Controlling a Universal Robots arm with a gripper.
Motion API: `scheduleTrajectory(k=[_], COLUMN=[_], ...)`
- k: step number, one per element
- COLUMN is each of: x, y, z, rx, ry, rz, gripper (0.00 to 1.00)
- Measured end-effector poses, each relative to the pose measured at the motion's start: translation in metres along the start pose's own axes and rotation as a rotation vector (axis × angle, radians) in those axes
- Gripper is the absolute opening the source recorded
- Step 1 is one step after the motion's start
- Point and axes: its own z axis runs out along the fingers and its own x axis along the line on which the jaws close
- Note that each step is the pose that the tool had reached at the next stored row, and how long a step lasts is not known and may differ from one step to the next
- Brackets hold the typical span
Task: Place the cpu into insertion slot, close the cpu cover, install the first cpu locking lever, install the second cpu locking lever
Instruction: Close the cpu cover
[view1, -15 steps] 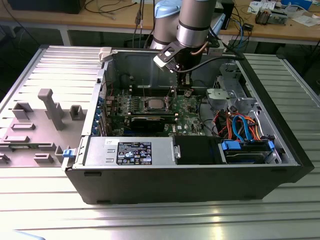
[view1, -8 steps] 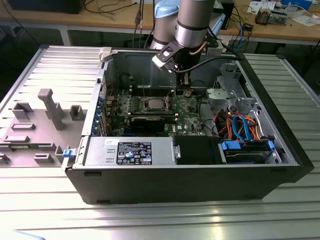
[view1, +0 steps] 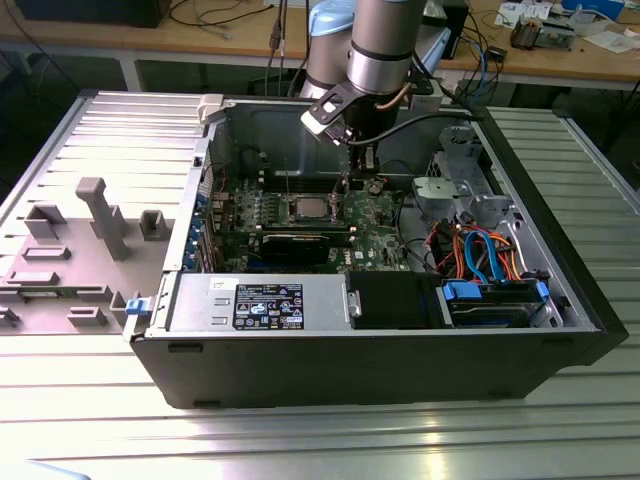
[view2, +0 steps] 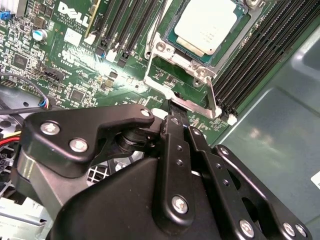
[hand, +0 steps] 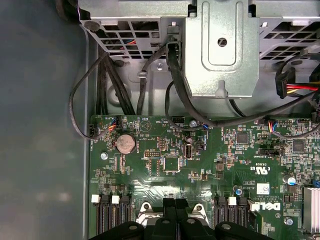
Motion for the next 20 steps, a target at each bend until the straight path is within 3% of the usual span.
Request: scheduleTrajectory(k=[20], x=[0.0001], y=[-0.0075], z=[0.0001], rx=[0.0000], ry=[0.0000], rz=[0.000], gripper=[0.11])
